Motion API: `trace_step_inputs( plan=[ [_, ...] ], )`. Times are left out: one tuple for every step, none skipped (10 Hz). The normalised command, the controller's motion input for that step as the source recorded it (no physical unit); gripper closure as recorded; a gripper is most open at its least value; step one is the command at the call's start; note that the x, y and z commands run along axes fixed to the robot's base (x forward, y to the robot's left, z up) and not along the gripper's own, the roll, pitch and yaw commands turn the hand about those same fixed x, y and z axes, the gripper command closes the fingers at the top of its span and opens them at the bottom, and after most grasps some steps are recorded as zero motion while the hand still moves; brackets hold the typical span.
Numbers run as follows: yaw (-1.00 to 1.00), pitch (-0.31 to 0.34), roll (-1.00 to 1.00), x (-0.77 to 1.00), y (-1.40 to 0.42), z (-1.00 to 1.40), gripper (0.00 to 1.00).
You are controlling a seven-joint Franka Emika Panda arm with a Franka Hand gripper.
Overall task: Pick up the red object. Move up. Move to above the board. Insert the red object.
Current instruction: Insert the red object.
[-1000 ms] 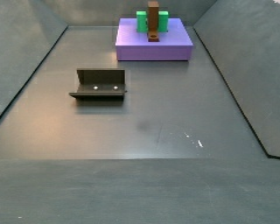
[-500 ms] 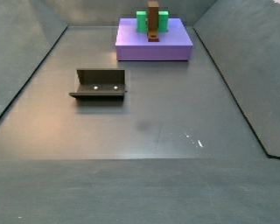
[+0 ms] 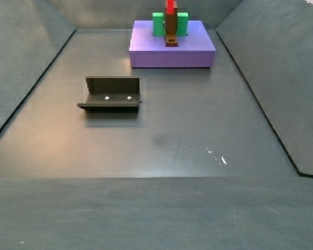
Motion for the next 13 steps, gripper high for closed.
trace_step_inputs(
  plan=[
    [0.0,-0.017,0.0,0.0,0.0,-0.26,1.0],
    [0.0,0.0,0.0,0.0,0.0,-0.14,1.0],
    [0.0,0.0,0.0,-0.01,0.02,0.0,1.0],
    [0.0,0.0,0.0,-0.01,0.0,-0.02,1.0],
    [0.0,0.0,0.02,0.0,0.0,-0.01,1.0],
    [0.0,0.0,0.04,0.0,0.0,-0.01,1.0],
    [0.0,0.0,0.07,-0.01,0.0,-0.1,1.0],
    [0.0,0.0,0.09,0.0,0.0,-0.19,1.0],
    [0.0,0.0,0.11,0.0,0.0,-0.23,1.0],
    [0.0,0.0,0.16,0.0,0.0,-0.23,1.0],
    [0.0,0.0,0.2,0.0,0.0,-0.25,1.0],
    [0.0,0.0,0.14,0.1,-0.03,-0.27,1.0],
    [0.0,-0.031,0.1,0.21,-0.03,-0.33,1.0]
  ],
)
